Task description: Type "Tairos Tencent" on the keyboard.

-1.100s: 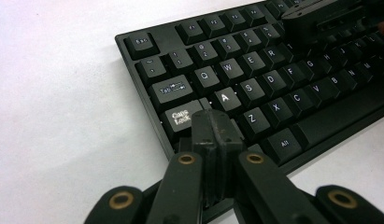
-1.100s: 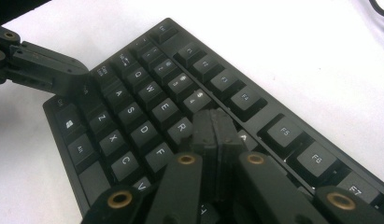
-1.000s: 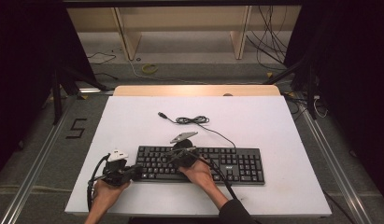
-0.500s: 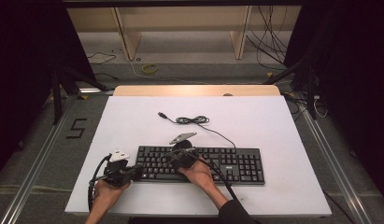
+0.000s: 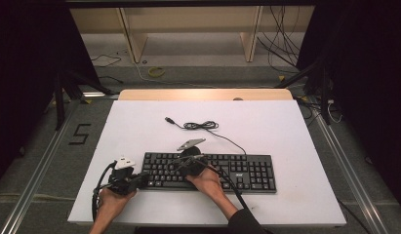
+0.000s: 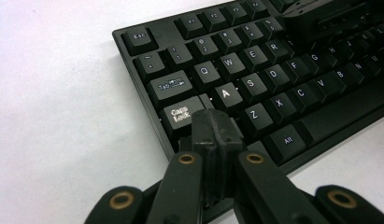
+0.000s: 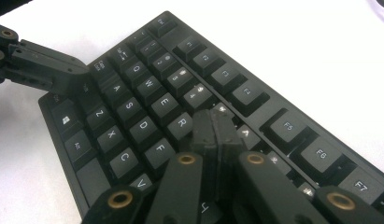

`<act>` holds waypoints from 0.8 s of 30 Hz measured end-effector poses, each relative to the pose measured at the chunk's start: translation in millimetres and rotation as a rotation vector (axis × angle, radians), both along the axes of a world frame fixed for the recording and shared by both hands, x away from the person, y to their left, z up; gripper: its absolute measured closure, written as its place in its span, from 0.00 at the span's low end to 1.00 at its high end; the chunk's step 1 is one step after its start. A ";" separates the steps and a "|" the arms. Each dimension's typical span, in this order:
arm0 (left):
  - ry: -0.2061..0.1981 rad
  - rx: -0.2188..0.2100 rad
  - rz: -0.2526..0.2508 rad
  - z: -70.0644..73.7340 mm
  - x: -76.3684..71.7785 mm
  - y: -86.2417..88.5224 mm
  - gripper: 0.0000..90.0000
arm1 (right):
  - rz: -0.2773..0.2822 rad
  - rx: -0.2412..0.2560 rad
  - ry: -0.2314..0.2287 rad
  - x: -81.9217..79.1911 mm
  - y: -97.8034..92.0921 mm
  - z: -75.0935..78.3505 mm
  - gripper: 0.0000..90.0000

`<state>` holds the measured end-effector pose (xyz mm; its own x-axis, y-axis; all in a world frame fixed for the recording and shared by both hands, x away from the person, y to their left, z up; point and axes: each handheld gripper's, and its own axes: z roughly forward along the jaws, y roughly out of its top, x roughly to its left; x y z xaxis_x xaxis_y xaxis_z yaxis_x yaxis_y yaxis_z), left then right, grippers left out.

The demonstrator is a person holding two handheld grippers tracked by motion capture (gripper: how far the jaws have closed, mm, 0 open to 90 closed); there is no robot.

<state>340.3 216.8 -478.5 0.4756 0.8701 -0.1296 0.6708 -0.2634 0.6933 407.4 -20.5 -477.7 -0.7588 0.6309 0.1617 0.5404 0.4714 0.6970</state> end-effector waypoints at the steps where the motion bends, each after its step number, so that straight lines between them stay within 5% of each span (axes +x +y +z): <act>1: 0.002 -0.005 0.000 0.0 0.0 -0.2 0.99 | -0.002 0.001 -0.001 0.0 -0.2 0.1 1.00; 16: -0.034 -0.059 -0.002 6.8 -2.3 -0.8 0.93 | 0.002 0.085 -0.026 -2.8 -13.0 16.6 0.98; 24: -0.061 -0.111 -0.002 12.9 -2.9 -1.6 0.79 | 0.036 0.145 -0.031 -10.3 -23.6 30.4 0.72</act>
<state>337.3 215.2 -465.6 0.4871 0.8511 -0.1960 0.6261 -0.1838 0.7577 397.1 -44.1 -447.3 -0.7865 0.5748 0.2257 0.5022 0.3828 0.7754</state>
